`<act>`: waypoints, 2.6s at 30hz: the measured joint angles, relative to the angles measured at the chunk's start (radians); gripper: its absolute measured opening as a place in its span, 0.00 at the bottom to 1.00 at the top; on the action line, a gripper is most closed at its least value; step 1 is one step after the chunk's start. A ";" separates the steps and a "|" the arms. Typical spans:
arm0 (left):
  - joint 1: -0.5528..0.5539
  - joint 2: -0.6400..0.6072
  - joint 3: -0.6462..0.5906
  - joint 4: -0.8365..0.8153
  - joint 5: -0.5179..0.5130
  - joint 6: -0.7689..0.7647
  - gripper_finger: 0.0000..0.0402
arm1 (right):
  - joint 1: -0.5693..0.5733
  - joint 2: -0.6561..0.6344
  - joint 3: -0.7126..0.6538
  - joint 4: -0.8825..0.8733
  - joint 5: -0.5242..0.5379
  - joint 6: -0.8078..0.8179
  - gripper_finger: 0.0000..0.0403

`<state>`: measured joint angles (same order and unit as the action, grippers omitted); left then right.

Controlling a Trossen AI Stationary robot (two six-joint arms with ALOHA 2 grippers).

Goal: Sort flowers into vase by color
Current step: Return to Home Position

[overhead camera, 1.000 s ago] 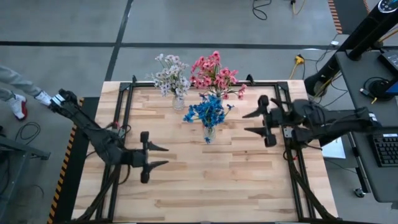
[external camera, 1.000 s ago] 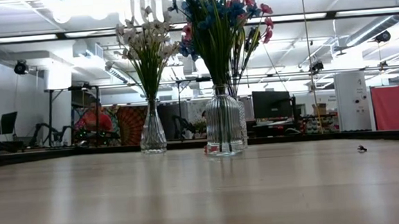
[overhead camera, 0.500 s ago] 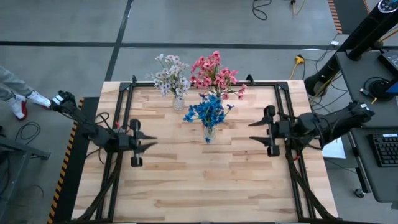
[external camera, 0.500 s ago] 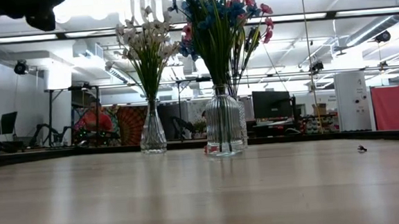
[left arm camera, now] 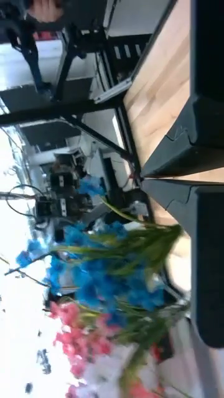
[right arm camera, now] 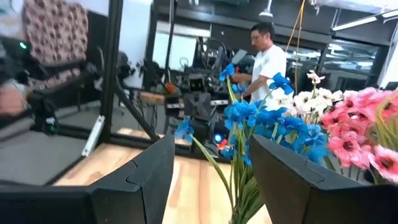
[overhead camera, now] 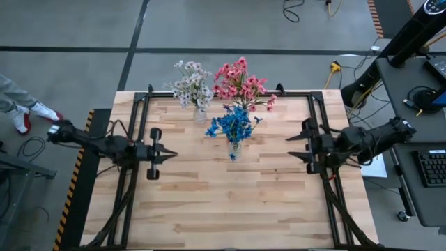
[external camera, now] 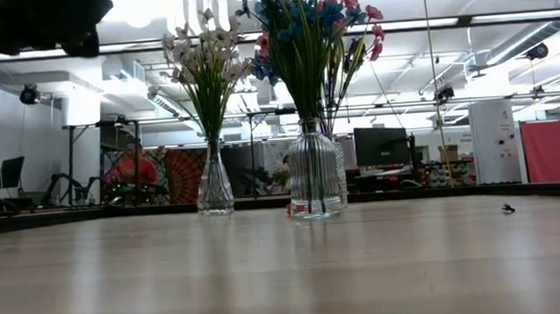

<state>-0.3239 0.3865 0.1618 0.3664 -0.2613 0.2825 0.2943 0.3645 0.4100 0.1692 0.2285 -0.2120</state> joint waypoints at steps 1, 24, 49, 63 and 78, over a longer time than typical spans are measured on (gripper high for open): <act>0.019 -0.023 0.001 -0.040 0.017 -0.017 0.00 | 0.000 -0.025 -0.017 -0.002 -0.008 0.007 0.50; 0.080 -0.341 -0.152 -0.314 0.046 -0.115 0.00 | -0.007 -0.362 -0.399 -0.060 0.111 -0.101 0.50; 0.080 -0.242 -0.126 -0.300 -0.070 -0.117 0.00 | -0.007 -0.270 -0.399 -0.090 0.131 0.239 0.50; 0.080 -0.185 -0.125 -0.301 -0.070 -0.116 0.00 | -0.007 -0.270 -0.399 -0.090 0.131 0.239 0.50; 0.080 -0.143 -0.125 -0.301 -0.070 -0.116 0.00 | -0.007 -0.270 -0.399 -0.090 0.131 0.239 0.50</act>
<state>-0.2440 0.2430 0.0368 0.0659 -0.3309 0.1661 0.2874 0.0940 0.0109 0.0792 0.3599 0.0265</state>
